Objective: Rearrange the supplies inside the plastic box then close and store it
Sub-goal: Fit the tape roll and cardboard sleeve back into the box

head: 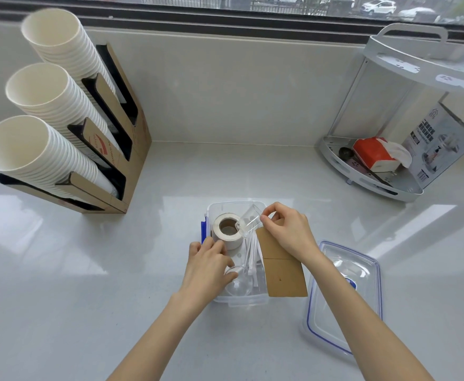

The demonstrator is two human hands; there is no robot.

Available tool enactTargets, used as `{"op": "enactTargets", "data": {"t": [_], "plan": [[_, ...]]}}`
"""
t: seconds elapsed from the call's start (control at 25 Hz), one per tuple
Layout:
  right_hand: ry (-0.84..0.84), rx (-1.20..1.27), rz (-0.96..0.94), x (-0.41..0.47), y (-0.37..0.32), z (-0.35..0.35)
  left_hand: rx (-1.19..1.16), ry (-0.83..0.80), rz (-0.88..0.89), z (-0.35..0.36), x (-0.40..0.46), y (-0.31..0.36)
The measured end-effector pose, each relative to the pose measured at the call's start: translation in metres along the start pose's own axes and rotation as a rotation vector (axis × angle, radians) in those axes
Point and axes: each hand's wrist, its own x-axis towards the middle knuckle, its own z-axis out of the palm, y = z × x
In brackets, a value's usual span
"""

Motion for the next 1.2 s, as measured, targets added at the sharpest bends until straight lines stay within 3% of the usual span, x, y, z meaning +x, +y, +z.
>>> {"op": "enactTargets", "data": {"t": [0.2,0.36,0.76,1.0,1.2], "plan": [[0.003,0.014,-0.017,-0.006,0.004,-0.002,-0.064,0.083,-0.014,-0.003,-0.001,0.002],[0.045,0.052,-0.059,-0.011,0.004,-0.007,-0.284,0.151,-0.03,-0.017,-0.002,-0.001],[0.036,0.137,-0.21,-0.023,-0.016,-0.021,-0.814,0.1,-0.186,-0.035,0.005,-0.006],[-0.055,-0.051,-0.298,-0.025,-0.009,-0.02,-1.036,-0.027,-0.27,-0.041,0.007,-0.007],[-0.149,-0.257,-0.384,-0.026,-0.013,-0.018,-1.086,-0.073,-0.3,-0.038,0.01,-0.007]]}}
